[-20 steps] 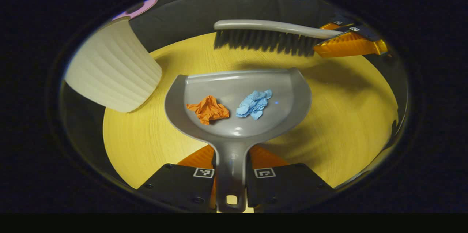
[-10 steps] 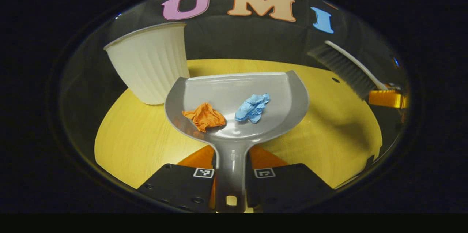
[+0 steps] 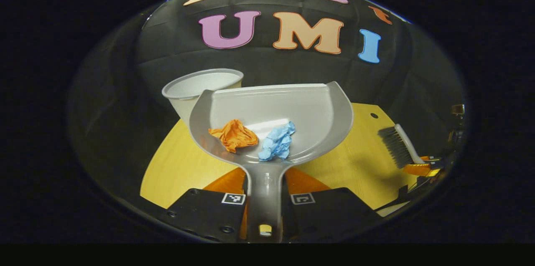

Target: Pick up the small broom and dustpan from the desktop, sweep the trash into the dustpan with the broom, and then empty the trash into the garbage bin.

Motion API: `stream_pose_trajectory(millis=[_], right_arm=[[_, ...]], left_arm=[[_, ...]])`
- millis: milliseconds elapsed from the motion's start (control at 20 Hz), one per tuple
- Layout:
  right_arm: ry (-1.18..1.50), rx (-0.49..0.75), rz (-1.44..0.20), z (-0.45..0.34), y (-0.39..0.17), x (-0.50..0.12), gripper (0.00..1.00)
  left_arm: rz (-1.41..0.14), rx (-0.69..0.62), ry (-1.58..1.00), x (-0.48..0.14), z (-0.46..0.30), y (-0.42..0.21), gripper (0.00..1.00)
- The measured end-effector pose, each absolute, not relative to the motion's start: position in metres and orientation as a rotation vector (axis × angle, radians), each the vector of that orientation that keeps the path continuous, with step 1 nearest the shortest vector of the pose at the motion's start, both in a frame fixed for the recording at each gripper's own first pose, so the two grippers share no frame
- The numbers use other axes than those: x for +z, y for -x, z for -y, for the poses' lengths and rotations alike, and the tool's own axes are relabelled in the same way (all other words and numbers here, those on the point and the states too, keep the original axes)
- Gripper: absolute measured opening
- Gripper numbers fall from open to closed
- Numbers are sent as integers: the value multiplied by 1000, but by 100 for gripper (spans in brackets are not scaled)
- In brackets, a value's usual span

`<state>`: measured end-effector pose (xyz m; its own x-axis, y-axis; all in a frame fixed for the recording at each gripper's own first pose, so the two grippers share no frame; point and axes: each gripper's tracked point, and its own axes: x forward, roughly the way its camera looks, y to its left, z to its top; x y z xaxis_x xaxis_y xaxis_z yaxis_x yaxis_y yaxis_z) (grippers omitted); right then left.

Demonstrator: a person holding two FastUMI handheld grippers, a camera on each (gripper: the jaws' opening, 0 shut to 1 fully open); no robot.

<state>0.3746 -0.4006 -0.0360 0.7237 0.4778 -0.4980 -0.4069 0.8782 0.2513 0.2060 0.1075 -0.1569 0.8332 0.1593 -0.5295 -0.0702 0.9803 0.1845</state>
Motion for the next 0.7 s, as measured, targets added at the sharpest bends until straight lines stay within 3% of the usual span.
stream_pose_trajectory(millis=[200,450,700], right_arm=[[-191,402,-567,397,-346,-25,22],[-249,288,-547,368,-321,-23,22],[-282,212,-551,334,-317,-28,22]], left_arm=[[-593,162,-291,-151,-130,-217,25],[-717,289,-672,-163,-136,-214,25],[-813,228,-827,-197,-117,-219,25]])
